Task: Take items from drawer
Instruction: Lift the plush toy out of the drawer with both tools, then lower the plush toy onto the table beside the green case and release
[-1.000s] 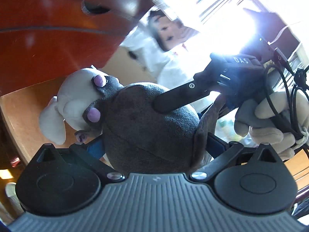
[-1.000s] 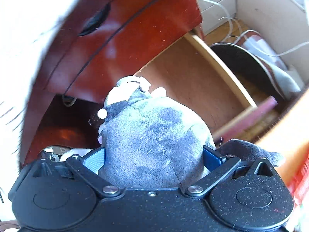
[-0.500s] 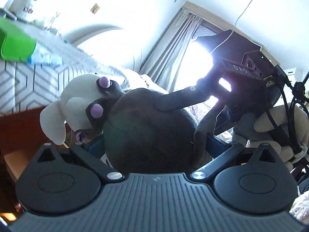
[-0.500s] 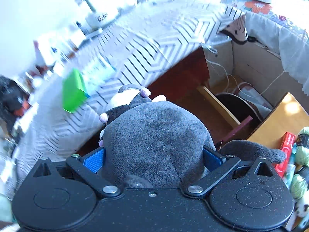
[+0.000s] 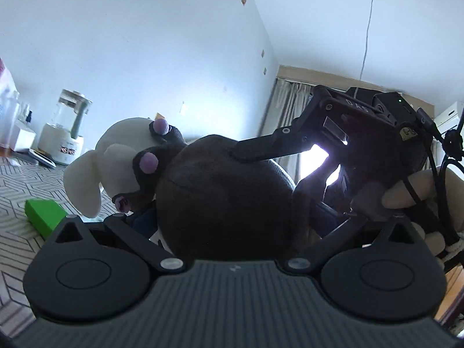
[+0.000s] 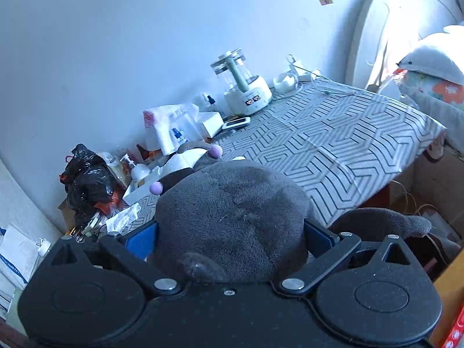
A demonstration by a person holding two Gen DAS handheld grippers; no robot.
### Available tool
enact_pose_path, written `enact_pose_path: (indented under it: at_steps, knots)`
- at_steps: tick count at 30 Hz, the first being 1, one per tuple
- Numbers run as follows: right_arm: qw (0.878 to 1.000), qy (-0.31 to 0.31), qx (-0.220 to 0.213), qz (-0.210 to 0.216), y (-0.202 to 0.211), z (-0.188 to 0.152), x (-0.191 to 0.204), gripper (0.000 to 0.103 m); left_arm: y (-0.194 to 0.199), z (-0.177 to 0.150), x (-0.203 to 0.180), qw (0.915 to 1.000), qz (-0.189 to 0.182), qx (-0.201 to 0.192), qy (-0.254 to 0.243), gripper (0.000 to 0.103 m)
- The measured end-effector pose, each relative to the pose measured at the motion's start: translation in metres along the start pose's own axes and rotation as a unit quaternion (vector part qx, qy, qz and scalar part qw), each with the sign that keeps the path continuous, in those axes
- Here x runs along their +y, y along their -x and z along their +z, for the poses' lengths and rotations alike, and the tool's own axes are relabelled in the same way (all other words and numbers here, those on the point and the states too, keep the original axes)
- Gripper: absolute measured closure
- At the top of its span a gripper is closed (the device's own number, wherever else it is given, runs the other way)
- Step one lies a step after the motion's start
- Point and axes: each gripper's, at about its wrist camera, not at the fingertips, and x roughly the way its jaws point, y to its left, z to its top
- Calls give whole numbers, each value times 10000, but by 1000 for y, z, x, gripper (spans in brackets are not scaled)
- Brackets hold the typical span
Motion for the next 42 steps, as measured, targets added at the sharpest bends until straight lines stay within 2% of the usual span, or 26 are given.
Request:
enact_pose_path:
  at_steps: [4,8,13,15,18,23,27,30,33,37,38,39,40,42]
  knots:
    - [9997,135,43,181,-44,25,7,0,-25,14,33,9992,387,102,61,0]
    - [9991,360,1,233,-95,44,1,0,-63,21,70,9965,690,430,193,0]
    - [9992,396,56,62,-151,52,-28,0,-119,3,112,9863,1001,1139,655,0]
    - [9996,233,129,29,-167,52,-44,0,-128,-6,124,9861,1122,1087,574,0]
    - [9997,66,40,250,-171,54,-58,0,-131,2,115,9845,1315,1056,479,0]
    - [9993,325,-91,165,-172,57,-57,0,-121,4,106,9838,1340,1077,499,0]
    - [9978,640,-191,49,-166,61,-48,0,-117,3,124,9830,1292,1128,650,0]
    - [9985,447,-110,312,-157,63,-46,0,-121,4,136,9800,1449,1165,713,0]
    - [9989,392,-14,272,-152,61,-43,0,-125,9,137,9777,1536,1268,673,0]
    - [9977,676,41,-9,-154,57,-41,0,-128,14,131,9731,1695,1454,565,0]
    - [9975,698,93,-13,-156,56,-41,2,-131,13,126,9712,1782,1496,505,0]
    - [9972,721,201,-1,-159,55,-42,15,-135,11,119,9683,1912,1559,390,0]
    - [9967,745,308,11,-161,54,-42,21,-137,10,112,9656,2035,1601,258,0]
    - [9957,835,400,-72,-162,52,-39,27,-142,8,96,9602,2268,1631,13,0]
